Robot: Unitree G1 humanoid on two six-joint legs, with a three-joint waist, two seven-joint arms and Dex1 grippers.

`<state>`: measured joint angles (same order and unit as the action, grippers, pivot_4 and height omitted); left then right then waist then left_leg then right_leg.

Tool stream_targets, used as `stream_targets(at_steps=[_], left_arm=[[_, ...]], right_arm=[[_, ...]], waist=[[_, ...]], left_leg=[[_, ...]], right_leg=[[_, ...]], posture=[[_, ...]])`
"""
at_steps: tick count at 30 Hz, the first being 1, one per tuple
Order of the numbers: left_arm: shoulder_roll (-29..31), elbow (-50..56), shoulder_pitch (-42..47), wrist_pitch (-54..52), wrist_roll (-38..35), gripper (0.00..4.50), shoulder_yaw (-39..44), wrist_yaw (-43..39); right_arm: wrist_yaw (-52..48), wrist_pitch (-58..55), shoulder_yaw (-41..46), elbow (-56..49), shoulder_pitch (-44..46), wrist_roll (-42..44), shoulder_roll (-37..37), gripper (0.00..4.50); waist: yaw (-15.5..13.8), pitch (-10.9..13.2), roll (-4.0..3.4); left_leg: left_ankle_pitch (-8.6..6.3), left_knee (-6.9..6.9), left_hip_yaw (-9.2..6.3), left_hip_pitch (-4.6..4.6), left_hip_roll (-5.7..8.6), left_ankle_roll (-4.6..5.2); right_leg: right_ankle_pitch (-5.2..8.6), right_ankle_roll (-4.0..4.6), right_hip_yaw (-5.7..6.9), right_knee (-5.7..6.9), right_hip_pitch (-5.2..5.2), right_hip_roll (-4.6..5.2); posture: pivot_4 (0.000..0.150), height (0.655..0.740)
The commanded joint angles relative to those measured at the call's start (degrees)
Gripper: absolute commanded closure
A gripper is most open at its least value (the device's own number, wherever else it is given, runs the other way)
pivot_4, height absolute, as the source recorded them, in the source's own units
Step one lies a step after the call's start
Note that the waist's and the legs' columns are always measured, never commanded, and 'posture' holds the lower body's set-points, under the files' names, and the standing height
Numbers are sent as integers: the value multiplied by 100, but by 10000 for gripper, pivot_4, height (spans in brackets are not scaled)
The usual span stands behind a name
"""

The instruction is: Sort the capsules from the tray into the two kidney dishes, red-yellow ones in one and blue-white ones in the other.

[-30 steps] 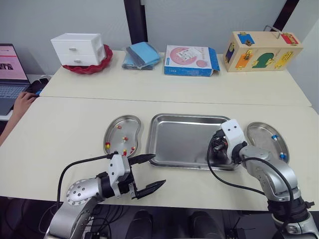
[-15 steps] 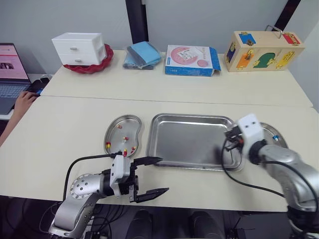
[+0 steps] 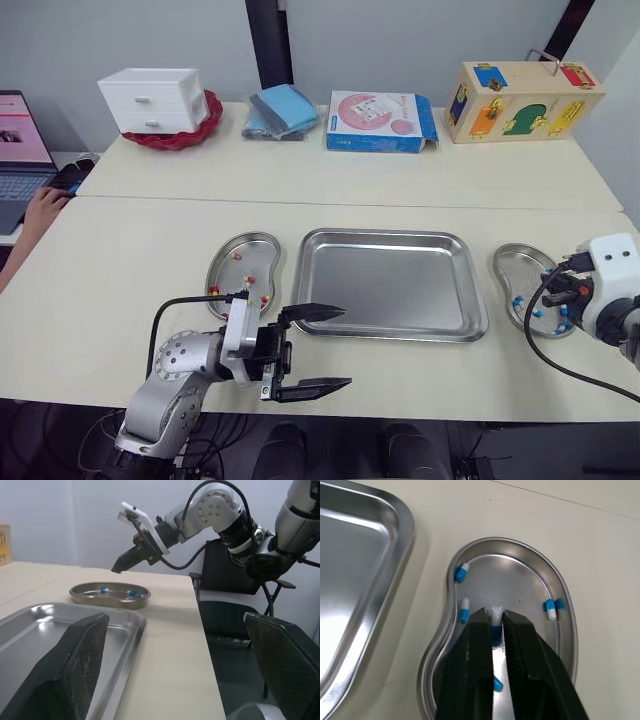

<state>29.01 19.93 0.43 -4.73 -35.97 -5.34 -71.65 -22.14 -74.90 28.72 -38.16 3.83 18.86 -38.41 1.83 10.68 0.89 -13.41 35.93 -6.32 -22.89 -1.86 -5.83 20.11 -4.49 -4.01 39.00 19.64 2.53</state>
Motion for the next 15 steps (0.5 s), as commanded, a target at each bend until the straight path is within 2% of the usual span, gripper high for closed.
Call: stream_targets(at_steps=[1, 7, 10, 13, 15], left_arm=[[-35, 246, 35, -63, -135, 0, 3, 98], [-42, 339, 13, -127, -164, 0, 45, 222], [91, 433, -100, -338, -92, 0, 302, 675], [538, 602, -360, -964, 293, 0, 838, 1580], [896, 675, -588, -1342, 306, 0, 1276, 1904]], right_arm=[[121, 91, 150, -132, -18, -64, 8, 28437], [140, 142, 145, -125, -63, -19, -11, 11375], [-46, 828, 88, -74, -253, -109, -180, 984], [-569, 1866, 146, 74, -640, -135, -402, 445], [-1074, 2705, 259, 314, -953, -135, -550, 445]], waist=[[0, 0, -1], [1, 0, 0], [-1, 0, 0], [13, 0, -1], [16, 1, 1]], left_leg=[[0, 0, 0, 1, 0, 0], [0, 0, 0, 1, 0, 0], [0, 0, 0, 1, 0, 0], [0, -1, 0, 2, 0, 0], [0, -2, -2, 3, 0, 0]], right_leg=[[0, 0, 0, 0, 0, 0], [0, 0, 1, 1, 0, 0], [0, 0, 1, 1, 0, 0], [0, 0, 0, 0, 1, 0], [1, -1, 0, 1, 1, -1]], posture=[[1500, 7337], [1500, 7337], [1500, 7337], [1500, 7337], [1500, 7337]])
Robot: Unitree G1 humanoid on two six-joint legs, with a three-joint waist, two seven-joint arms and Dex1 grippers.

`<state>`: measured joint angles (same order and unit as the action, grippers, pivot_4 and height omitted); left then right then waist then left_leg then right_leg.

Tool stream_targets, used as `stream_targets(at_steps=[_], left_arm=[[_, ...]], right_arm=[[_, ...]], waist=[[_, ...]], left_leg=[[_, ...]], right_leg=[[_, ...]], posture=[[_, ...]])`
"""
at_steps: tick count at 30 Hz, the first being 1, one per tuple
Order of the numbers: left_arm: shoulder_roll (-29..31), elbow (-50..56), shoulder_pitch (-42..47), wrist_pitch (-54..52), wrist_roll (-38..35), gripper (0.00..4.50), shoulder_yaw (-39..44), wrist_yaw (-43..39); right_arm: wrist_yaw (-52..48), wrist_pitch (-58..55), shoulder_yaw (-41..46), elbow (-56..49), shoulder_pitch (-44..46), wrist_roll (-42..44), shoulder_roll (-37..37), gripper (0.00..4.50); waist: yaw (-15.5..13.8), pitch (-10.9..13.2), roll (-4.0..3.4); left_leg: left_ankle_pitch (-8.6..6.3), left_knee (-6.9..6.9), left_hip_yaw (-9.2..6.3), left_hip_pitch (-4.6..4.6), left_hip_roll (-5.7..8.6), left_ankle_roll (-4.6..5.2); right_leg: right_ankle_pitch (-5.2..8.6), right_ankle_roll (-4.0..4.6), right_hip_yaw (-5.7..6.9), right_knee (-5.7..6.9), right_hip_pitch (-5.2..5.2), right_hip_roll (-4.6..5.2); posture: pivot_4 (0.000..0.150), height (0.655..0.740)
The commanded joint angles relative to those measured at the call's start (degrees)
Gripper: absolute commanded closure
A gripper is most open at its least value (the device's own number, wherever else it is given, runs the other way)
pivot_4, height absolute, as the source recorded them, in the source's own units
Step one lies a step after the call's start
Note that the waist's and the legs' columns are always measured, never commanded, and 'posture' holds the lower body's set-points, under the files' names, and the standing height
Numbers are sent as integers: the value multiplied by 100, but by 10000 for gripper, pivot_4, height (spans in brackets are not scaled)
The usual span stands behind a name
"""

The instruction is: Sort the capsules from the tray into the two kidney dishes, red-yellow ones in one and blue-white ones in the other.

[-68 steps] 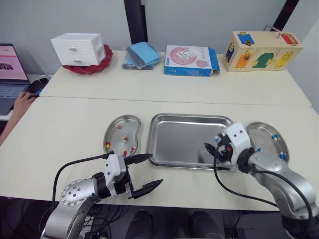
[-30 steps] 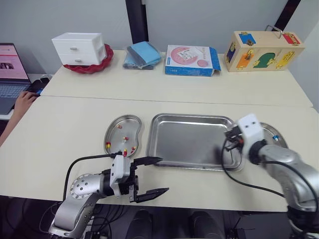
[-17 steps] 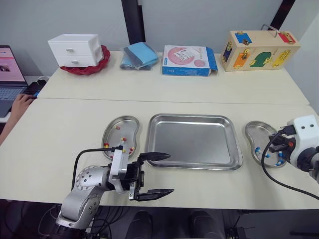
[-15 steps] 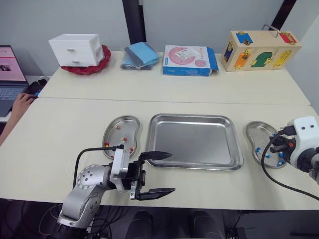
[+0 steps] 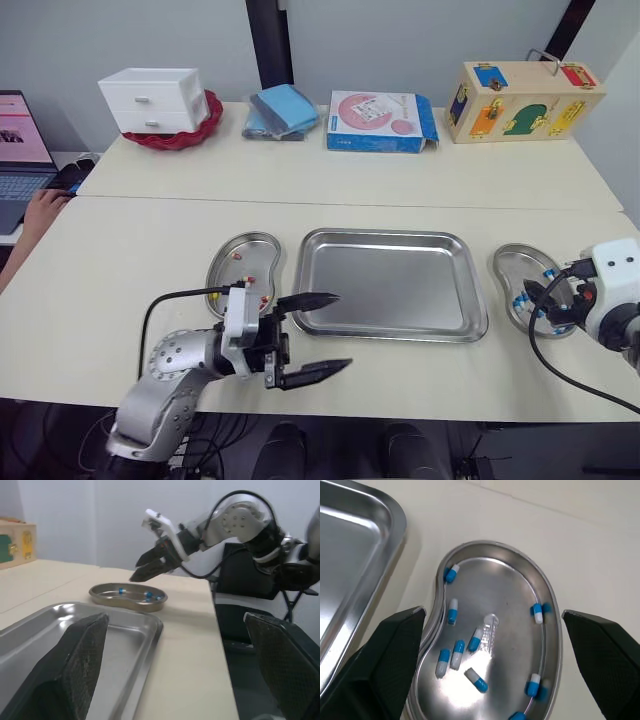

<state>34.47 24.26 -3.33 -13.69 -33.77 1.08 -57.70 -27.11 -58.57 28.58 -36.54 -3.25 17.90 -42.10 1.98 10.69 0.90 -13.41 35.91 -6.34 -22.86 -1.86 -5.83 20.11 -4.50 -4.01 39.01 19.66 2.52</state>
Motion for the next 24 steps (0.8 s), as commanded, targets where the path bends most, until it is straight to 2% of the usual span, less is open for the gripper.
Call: stream_targets(at_steps=[1, 4, 7, 12, 17, 24], left_arm=[[489, 248, -326, -489, 55, 0, 858, 539], [1021, 61, -832, -589, 77, 0, 1816, 406], [1517, -394, -1305, -660, 199, 0, 2649, 128], [1767, -958, -1772, -729, 383, 0, 3430, 16], [1912, -982, -1878, -1118, 579, 0, 3567, 206], [2015, -1008, -1670, -1432, 552, 0, 3536, 196]], right_arm=[[-820, 1525, 334, 303, -388, -62, -251, 445], [-1976, 2863, 570, 1018, -922, -119, -697, 445], [-3166, 3616, 849, 1871, -1315, 41, -1227, 445], [-4618, 4346, 1149, 3090, -1646, 145, -1970, 445], [-5018, 4937, 1177, 3670, -1470, 117, -2165, 445], [-5186, 4961, 1141, 3757, -1348, 168, -2231, 445]], waist=[[-4, 0, 0], [-12, 2, 3], [-11, 4, 6], [-7, 9, 7], [-5, 10, 9], [-6, 10, 9]], left_leg=[[0, 0, 0, 1, 0, 0], [0, 3, 7, 0, 1, 0], [0, -1, 6, 4, 0, 0], [0, -1, 13, 10, 0, 0], [0, -1, 12, 8, 0, 0], [-1, -2, 12, 7, 0, -1]], right_leg=[[0, 0, 0, -1, -1, 0], [0, -1, -2, -3, -4, 4], [0, 0, 0, -4, -4, 3], [1, 1, -3, -5, -9, 4], [1, 1, -2, -6, -9, 4], [1, 0, -3, -6, -8, 4]], posture=[[1500, 7337], [1500, 7337], [1500, 7337], [1500, 7337], [1500, 7337], [1500, 7337]])
